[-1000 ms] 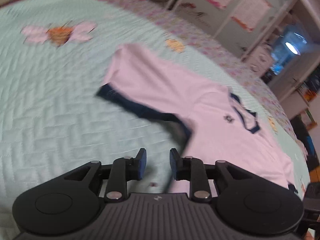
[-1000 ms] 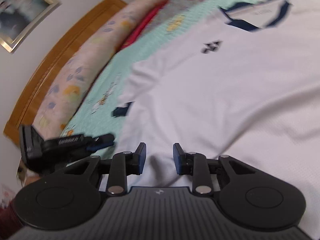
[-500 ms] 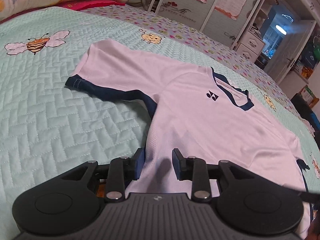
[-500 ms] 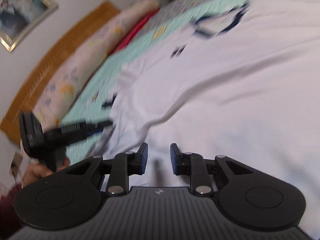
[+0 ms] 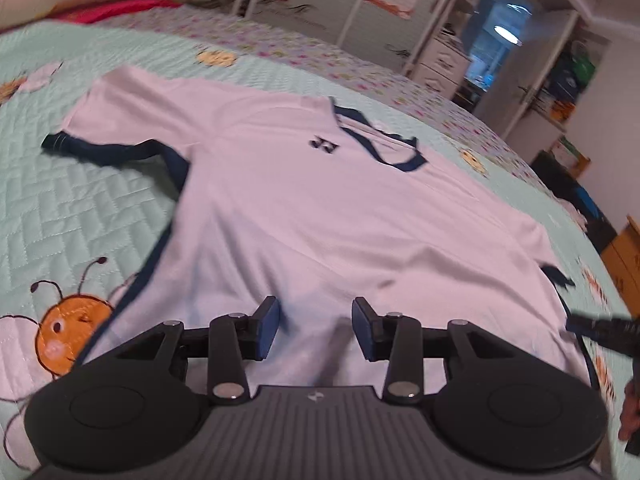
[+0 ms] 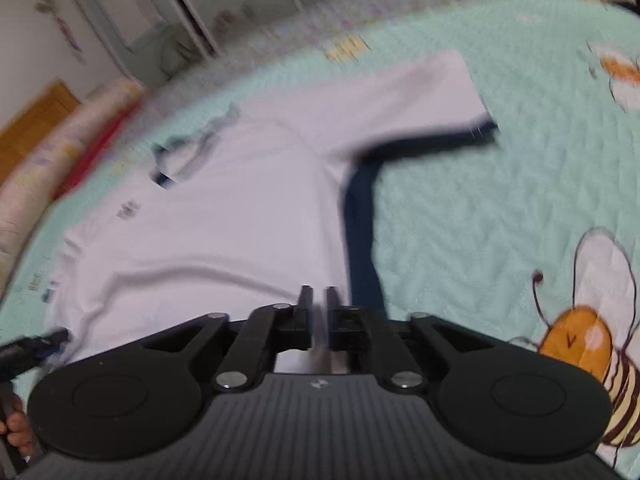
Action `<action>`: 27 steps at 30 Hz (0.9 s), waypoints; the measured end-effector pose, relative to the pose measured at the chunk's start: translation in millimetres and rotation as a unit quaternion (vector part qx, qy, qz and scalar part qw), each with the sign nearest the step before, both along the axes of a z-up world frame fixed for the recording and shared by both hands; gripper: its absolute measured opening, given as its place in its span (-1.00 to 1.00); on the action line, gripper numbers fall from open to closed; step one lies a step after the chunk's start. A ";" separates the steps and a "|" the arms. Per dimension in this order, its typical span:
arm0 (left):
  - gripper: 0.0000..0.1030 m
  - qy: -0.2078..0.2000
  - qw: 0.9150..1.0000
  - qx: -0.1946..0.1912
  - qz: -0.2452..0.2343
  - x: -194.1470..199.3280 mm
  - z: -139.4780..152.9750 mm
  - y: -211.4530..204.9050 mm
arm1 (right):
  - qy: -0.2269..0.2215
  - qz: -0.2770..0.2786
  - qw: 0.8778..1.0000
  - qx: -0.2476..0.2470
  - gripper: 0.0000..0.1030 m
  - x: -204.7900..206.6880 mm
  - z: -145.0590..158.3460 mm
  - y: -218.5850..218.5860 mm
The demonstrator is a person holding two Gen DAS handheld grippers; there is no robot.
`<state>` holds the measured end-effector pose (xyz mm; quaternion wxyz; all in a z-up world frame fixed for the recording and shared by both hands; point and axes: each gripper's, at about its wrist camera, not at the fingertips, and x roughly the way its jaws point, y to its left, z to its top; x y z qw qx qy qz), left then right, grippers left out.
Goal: Fold clothes
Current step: 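Move both grippers back over the flattened shirt toward its hem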
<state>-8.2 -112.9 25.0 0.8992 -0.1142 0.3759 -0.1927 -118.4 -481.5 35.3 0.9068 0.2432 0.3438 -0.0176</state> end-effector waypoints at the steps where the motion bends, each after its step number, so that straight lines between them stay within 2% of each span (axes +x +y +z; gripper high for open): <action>1: -0.18 0.000 1.000 -0.005 -0.003 -6.0 2.7 -1.2 | -0.015 0.007 1.000 0.000 -0.33 -4.4 1.9 1.0; 2: -0.18 0.001 1.000 -0.011 -0.005 -12.0 5.4 -2.3 | -0.005 0.018 1.000 -0.010 -0.31 -4.1 -2.8 2.7; 3: -0.18 0.002 1.000 -0.017 -0.008 -18.0 8.1 -3.3 | 0.004 0.008 0.999 -0.033 -0.44 -8.4 -6.1 3.6; 4: -0.18 -0.002 1.000 -0.018 -0.010 -29.4 13.7 -3.9 | 0.011 -0.010 0.998 -0.059 -1.00 -14.6 -8.2 4.3; 5: -0.18 -0.006 1.000 -0.018 -0.011 -41.2 19.4 -4.4 | 0.017 -0.028 0.996 -0.085 -1.00 -20.8 -10.3 4.9; 7: -0.17 -0.007 1.000 -0.021 -0.019 -69.8 30.8 -2.6 | 0.026 -0.072 0.992 -0.099 -1.00 -41.9 -4.6 4.8; 8: -0.16 0.002 1.000 -0.027 -0.016 -86.2 34.1 2.1 | 0.021 -0.087 0.991 -0.096 -0.85 -55.6 3.5 9.3; 9: -0.16 0.011 0.999 -0.033 -0.013 -102.8 37.2 7.1 | 0.001 -0.077 0.994 -0.079 -0.82 -71.6 14.7 14.5; 11: -0.15 0.030 0.998 -0.046 -0.007 -135.9 43.5 17.0 | -0.033 -0.061 0.996 -0.051 -0.47 -104.8 36.5 23.1; 13: -0.15 0.044 0.998 -0.048 0.003 -166.4 47.4 27.5 | -0.047 -0.072 0.995 -0.044 -0.31 -137.8 55.2 29.4; 16: -0.15 0.060 0.997 -0.041 0.025 -204.5 48.1 43.9 | -0.060 -0.078 0.995 0.005 -0.31 -184.4 68.1 29.4; 18: -0.15 0.073 0.996 -0.044 0.036 -223.5 46.2 52.9 | -0.053 -0.073 0.996 0.017 -0.31 -210.0 64.3 35.7; 22: -0.15 0.080 0.996 -0.025 0.042 -248.3 49.7 55.2 | -0.040 -0.053 0.997 0.040 -0.31 -258.7 55.7 51.6; 24: -0.15 0.084 0.995 -0.016 0.046 -260.6 51.5 56.3 | -0.047 -0.025 0.998 0.020 -0.31 -279.8 55.1 69.4; 27: -0.15 0.091 0.994 -0.012 0.054 -269.6 50.6 58.6 | -0.051 0.032 0.993 -0.101 -0.31 -305.3 56.8 103.4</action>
